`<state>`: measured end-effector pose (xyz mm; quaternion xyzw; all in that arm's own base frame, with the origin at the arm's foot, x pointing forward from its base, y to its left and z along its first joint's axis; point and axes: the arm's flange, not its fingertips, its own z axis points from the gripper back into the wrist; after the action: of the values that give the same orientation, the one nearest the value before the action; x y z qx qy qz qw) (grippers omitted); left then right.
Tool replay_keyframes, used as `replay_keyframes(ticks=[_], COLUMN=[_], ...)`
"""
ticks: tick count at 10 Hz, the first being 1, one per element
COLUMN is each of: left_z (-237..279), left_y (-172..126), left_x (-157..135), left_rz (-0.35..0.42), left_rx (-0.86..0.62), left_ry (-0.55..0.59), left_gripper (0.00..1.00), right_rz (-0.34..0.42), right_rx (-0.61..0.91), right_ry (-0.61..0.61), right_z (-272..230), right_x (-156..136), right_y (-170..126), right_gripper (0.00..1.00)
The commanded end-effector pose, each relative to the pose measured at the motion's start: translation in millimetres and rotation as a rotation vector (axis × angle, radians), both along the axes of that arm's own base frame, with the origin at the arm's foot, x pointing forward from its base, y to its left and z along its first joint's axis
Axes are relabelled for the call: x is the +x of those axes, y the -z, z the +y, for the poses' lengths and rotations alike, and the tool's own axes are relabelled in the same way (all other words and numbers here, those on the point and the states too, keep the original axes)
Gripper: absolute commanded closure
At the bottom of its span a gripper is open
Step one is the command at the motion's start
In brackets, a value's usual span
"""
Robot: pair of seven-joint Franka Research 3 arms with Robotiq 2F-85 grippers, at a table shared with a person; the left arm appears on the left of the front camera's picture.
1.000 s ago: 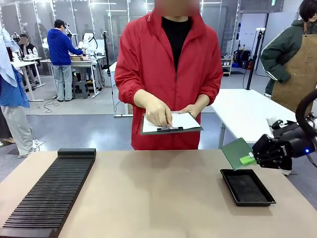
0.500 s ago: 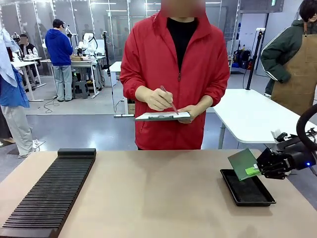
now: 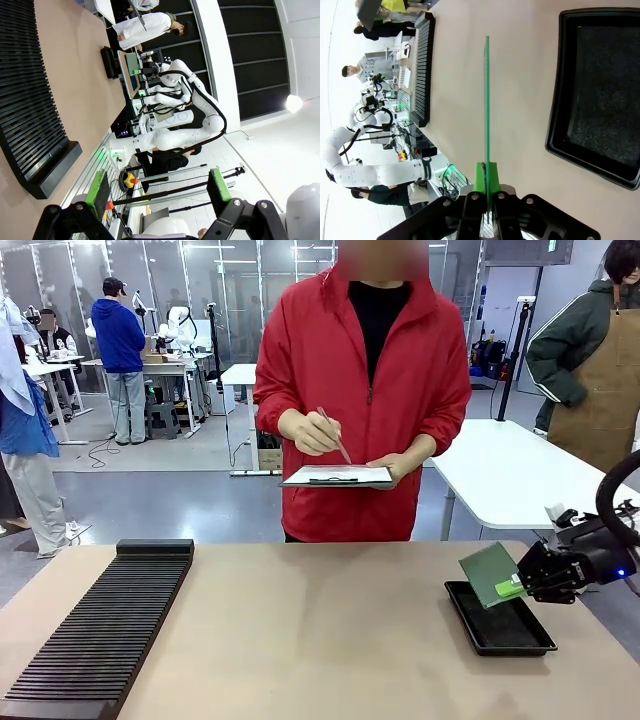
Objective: Inspect the PCB.
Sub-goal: Place the Blank PCB in the ESD tray.
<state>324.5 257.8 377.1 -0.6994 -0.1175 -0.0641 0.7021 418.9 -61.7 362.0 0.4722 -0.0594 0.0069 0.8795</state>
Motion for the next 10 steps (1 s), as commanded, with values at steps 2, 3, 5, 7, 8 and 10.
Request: replay_keyframes(ticks=[2, 3, 5, 7, 8, 10], left_z=[1, 1, 1, 1, 1, 1], left_y=[0, 0, 0, 0, 0, 0], left_x=[-1, -1, -1, -1, -1, -1], left_rz=[0.001, 0.001, 0.001, 0.001, 0.001, 0.001], left_rx=[0.001, 0.001, 0.001, 0.001, 0.001, 0.001], left_ry=[-0.002, -0.002, -0.002, -0.002, -0.002, -0.002], left_gripper=[0.0, 0.0, 0.0, 0.0, 0.0, 0.0], right_rz=[-0.025, -0.01, -0.015, -0.023, -0.015, 0.014], right_rx=[-0.061, -0.071, -0.082, -0.088, -0.1, -0.126], right_ry=[-0.044, -0.044, -0.028, -0.004, 0.008, 0.018], right_z=[-1, 0, -1, -8, -10, -10], right_x=[12, 16, 22, 23, 25, 36], right_y=[29, 41, 52, 53, 58, 70], right_gripper=[0.97, 0.97, 0.97, 0.97, 0.97, 0.97])
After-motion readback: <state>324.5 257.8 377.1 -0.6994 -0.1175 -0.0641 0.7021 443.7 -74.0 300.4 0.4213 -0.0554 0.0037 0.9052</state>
